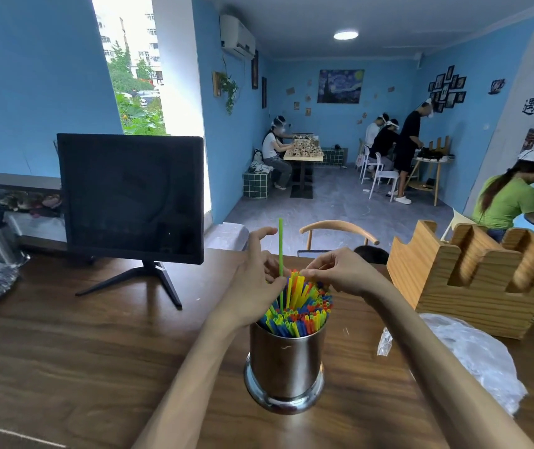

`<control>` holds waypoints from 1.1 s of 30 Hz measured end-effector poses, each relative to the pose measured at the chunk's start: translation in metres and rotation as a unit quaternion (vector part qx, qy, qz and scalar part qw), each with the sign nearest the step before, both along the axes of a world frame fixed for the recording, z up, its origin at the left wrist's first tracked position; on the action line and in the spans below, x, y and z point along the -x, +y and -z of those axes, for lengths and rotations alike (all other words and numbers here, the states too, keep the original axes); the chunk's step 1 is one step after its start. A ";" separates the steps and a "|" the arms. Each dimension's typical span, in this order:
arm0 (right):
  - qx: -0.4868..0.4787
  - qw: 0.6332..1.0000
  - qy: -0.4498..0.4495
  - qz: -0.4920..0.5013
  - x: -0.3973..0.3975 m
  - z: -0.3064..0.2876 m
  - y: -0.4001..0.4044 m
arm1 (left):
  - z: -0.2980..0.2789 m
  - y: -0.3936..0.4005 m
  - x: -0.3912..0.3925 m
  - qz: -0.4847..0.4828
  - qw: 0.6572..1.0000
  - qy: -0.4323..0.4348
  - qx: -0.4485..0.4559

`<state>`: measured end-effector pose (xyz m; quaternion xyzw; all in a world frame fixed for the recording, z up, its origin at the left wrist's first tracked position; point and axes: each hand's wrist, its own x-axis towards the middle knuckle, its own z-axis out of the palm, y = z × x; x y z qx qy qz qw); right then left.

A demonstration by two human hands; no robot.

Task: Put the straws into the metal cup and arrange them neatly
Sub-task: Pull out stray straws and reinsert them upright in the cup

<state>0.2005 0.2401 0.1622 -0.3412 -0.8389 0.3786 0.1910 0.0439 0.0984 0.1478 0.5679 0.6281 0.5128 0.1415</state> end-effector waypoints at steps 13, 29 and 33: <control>0.029 0.997 0.074 0.017 -0.006 -0.018 0.003 | -0.010 -0.002 -0.004 -0.022 0.994 0.077 -0.072; -0.152 0.950 0.248 0.113 -0.006 -0.056 -0.011 | 0.007 0.010 0.000 -0.064 0.966 0.244 0.053; -0.175 0.926 0.313 0.121 -0.007 -0.066 -0.018 | 0.001 0.004 -0.006 -0.110 0.986 0.114 -0.045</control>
